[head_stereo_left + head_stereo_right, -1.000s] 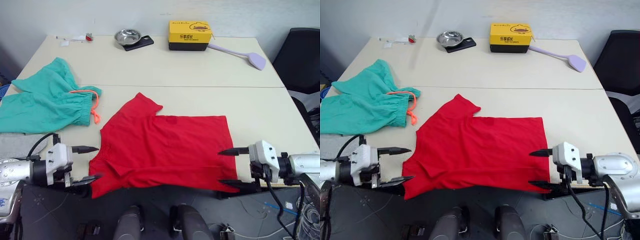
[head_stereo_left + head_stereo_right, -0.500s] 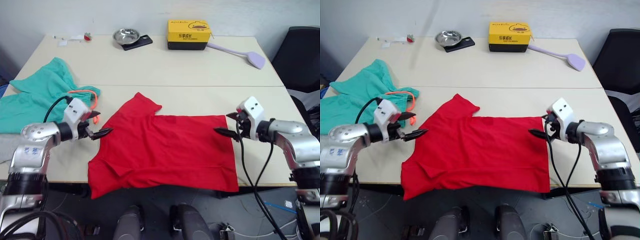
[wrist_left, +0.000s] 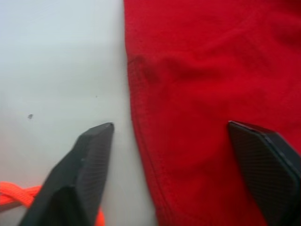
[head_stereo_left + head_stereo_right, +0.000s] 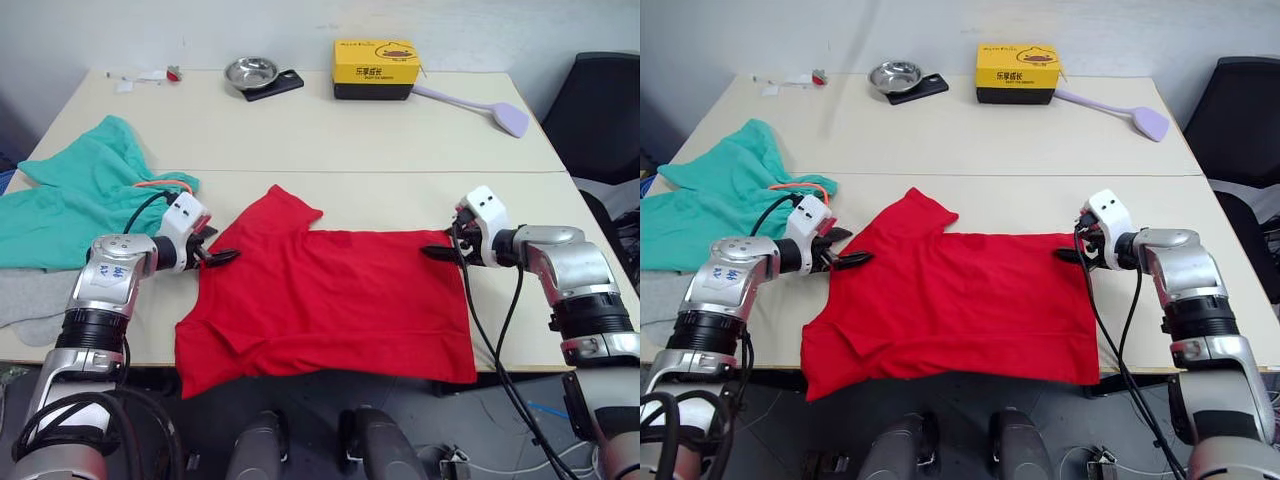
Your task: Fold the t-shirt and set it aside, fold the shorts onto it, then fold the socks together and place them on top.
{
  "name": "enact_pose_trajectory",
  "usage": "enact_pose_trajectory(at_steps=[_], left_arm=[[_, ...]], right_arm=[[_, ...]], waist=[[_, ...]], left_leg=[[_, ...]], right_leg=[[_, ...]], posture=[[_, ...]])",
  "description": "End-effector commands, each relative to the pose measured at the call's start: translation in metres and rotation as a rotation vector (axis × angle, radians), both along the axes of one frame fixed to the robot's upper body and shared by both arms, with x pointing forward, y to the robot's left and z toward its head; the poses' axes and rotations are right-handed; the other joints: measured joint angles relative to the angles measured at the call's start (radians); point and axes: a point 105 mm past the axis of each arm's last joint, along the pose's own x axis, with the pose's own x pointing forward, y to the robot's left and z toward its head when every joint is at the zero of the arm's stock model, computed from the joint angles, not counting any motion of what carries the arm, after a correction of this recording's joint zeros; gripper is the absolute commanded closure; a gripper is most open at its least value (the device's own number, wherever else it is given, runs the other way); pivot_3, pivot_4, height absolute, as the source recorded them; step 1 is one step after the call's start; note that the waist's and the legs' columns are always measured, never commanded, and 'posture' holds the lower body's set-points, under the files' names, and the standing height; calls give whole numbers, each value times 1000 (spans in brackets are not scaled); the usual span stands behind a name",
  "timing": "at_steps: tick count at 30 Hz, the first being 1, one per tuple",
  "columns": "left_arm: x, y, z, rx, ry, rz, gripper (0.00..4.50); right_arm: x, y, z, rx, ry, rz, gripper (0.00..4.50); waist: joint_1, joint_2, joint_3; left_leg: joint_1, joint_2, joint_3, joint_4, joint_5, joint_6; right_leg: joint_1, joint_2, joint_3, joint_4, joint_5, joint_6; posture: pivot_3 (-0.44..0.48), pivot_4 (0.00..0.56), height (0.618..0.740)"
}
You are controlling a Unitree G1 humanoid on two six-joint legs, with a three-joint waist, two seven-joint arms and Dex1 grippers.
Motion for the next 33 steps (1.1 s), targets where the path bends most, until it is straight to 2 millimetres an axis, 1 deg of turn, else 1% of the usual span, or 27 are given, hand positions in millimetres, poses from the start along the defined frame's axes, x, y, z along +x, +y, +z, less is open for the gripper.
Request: enact_pose_trajectory(at_steps=[1, 5, 7, 8, 9, 13, 16, 20, 22, 24, 26, 29, 30, 31, 33], left_arm=[[0, -1, -15, 28, 53, 6, 1969], [2, -6, -18, 13, 53, 1, 3244], [7, -7, -14, 4, 27, 8, 3916], [11, -7, -11, 0, 4, 13, 4237], [15, -7, -7, 0, -19, 23, 4472], [31, -6, 5, -6, -91, 59, 4472], [41, -7, 13, -15, -132, 84, 4472], [59, -7, 27, -31, -218, 159, 4472], [64, -9, 31, -19, -251, 170, 4472], [65, -10, 32, -22, -262, 170, 4472], [66, -9, 35, -66, -271, 184, 4472], [63, -2, 46, -101, -328, 178, 3795], [61, 0, 51, -103, -362, 164, 3485], [56, 2, 61, -112, -418, 127, 3156], [45, 5, 74, -115, -501, 50, 2485]], right_arm=[[2, 3, 3, -17, -10, 34, 2096], [2, 9, 4, -32, -37, 82, 3560], [5, 8, 7, -48, -74, 77, 4350], [9, 6, 9, -56, -103, 63, 4500], [13, 3, 13, -64, -139, 43, 4500], [27, -5, 21, -77, -236, -29, 4500], [34, -8, 23, -82, -275, -67, 4500], [46, -9, 25, -105, -344, -124, 4500], [51, -8, 26, -117, -374, -139, 4500], [53, -3, 29, -102, -404, -121, 4500], [53, -1, 32, -62, -418, -106, 4500], [49, -2, 41, -23, -459, -85, 3846], [47, -4, 46, -27, -483, -68, 3507], [42, -5, 53, -24, -526, -32, 3140], [30, -8, 63, -15, -577, 30, 2384]], waist=[[0, 0, 0], [0, 0, 0], [1, 0, 0], [1, 0, 0], [1, 0, 0], [1, 0, 0], [0, 0, 0], [-2, 0, 0], [-3, -1, 0], [-4, -1, 0], [-5, -1, 0], [-5, -1, 0], [-5, -1, 0], [-6, -1, 0], [-5, -1, 0]], left_leg=[[0, 0, 0, 0, 0, 0], [1, 0, 0, 0, 0, 0], [1, 0, 0, 1, 0, -1], [1, 0, 0, 1, 0, -1], [2, 0, 0, 1, 0, -1], [1, 0, 0, 2, 1, -1], [1, 0, 0, 2, 1, -1], [0, 0, 1, 2, 1, -2], [0, 0, 2, 1, 2, -2], [0, 1, 3, 1, 2, -2], [0, 1, 4, 1, 2, -2], [0, 2, 5, 1, 2, -2], [0, 2, 5, 1, 2, -3], [0, 2, 5, 1, 2, -3], [0, 3, 6, 0, 2, -3]], right_leg=[[0, 0, 0, 0, 0, 0], [0, 0, 1, 2, 0, 0], [0, 0, 1, 3, 0, 0], [0, 0, 1, 3, 0, 0], [0, 0, 1, 3, 0, 0], [0, 0, 1, 4, 0, 0], [0, 0, 1, 4, 0, 0], [-1, 0, 1, 4, 0, 0], [-2, 0, 1, 4, 0, 0], [-3, 1, 2, 4, 0, 0], [-3, 2, 3, 3, 0, 0], [-4, 3, 4, 3, 0, 0], [-4, 3, 4, 3, 0, 0], [-4, 3, 5, 3, 0, 0], [-4, 3, 5, 3, 0, 0]], posture=[[0, 150, 740], [0, 150, 740], [0, 150, 740], [0, 150, 740], [0, 150, 740], [0, 150, 740], [0, 150, 740], [0, 150, 740], [0, 150, 740], [0, 150, 740], [0, 150, 740], [0, 150, 740], [0, 150, 740], [0, 150, 740], [0, 150, 740]])
